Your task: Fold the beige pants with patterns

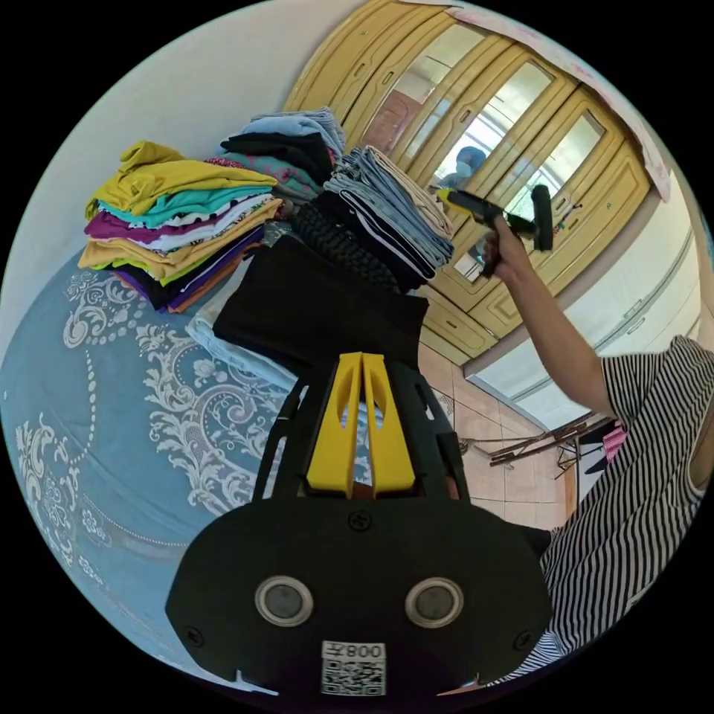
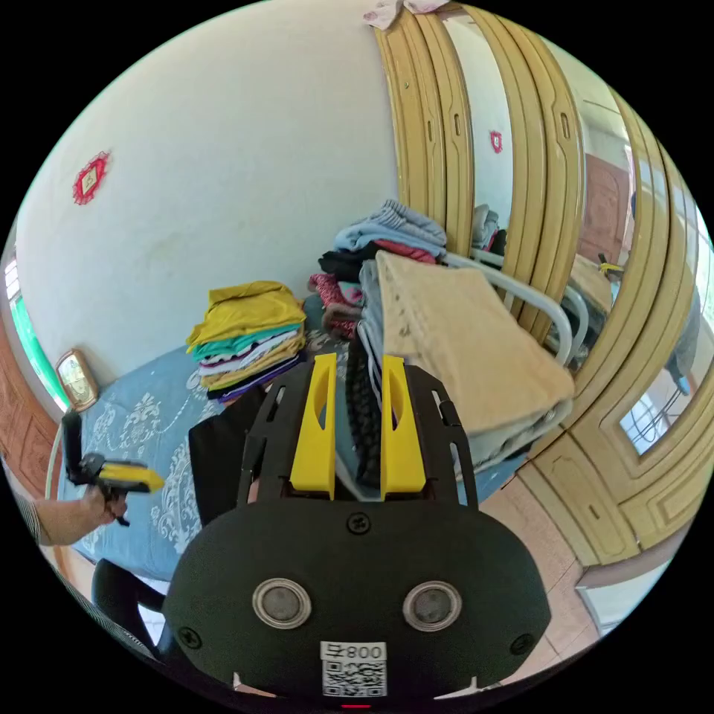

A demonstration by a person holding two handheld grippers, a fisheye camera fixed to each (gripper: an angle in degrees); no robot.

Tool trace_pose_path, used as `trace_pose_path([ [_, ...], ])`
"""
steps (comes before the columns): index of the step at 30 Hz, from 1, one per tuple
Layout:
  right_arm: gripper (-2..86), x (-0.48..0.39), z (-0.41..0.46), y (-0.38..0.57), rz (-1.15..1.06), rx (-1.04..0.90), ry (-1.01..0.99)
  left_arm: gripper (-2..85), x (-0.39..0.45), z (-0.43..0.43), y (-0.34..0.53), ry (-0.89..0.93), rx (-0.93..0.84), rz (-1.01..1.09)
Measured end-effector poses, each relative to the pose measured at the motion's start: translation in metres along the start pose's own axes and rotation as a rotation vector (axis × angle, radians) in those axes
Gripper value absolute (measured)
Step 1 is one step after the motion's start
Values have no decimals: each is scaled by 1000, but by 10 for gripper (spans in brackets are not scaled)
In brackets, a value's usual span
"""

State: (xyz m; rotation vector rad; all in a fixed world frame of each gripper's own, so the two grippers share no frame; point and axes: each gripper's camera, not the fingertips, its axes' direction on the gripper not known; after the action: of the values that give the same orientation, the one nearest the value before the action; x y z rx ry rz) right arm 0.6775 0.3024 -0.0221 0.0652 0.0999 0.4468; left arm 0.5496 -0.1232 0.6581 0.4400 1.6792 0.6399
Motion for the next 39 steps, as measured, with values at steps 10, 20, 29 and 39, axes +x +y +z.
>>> trace_pose_path([
  [10, 91, -16, 26, -18, -49, -228, 176, 2, 56, -22, 46, 87, -74, -112],
  [20, 50, -22, -10, 44, -45, -236, 196, 2, 122, -44, 53, 123, -68, -160],
  [29, 24, -3, -113, 110, 143, -92, -21, 2, 205, -77, 58, 134, -37, -177],
  [39, 22, -54, -283, 177, 33, 218, -442, 3, 328, -134, 48, 110, 107, -140],
])
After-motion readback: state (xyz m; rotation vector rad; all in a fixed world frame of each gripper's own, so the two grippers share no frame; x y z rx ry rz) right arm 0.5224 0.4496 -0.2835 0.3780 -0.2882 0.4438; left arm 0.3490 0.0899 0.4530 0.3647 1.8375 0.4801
